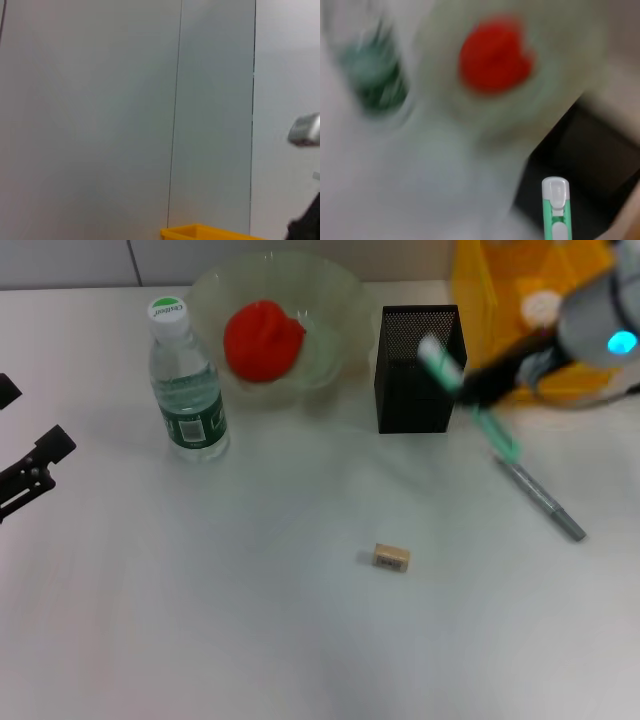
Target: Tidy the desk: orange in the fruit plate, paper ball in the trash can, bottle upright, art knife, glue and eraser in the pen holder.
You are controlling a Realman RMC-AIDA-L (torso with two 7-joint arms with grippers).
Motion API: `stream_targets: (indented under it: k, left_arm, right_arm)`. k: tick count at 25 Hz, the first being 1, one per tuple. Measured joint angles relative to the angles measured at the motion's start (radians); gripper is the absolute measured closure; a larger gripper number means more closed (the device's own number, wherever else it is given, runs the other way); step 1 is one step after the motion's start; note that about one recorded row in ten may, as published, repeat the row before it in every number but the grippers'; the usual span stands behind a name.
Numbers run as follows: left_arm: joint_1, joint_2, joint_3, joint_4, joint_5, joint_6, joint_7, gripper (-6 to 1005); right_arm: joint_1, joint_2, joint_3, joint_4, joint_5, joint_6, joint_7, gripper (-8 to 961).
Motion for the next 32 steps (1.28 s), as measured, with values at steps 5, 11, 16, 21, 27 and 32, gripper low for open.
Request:
stream_targets:
  k: [5,11,16,21,27,32]
  left_arm:
    - [-0.005,-0.001,0.0,-0.008,0.0,-0.011,0.0,135]
    - [-0.01,-0.004,0.0,-0.008,0.0,-0.015,-0.004,135]
    - [-0.015,-0.004,0.0,-0.011,-0.001,-0.019,-0.006,135]
    - [-0.026,-0.006,0.0,-0.022,-0.003,-0.026,-0.008,135]
    - [-0.038,-0.012,0.0,-0.023,-0.001,-0.041,-0.009,135]
    - [-0.043,-0.013,0.0,-0.023,0.0,-0.05,-0.01,135]
  right_arm:
    - [-0.102,0.0,0.039,-0.095,0.111,0.187,-0.105,786]
    - [-0.184,0.001,0.043,-0.03,0.345,0.429,-0.35,784]
    - [-0.208,0.002,0.04,0.094,0.54,0.58,-0.567,781]
    - [-0.187,0.0,0.052,0.268,0.749,0.643,-0.795,778]
    - [-0.164,0.002,0.053,0.422,0.879,0.71,-0.992,774]
    - [-0.144,0.002,0.054,0.49,0.905,0.735,-1.026,771]
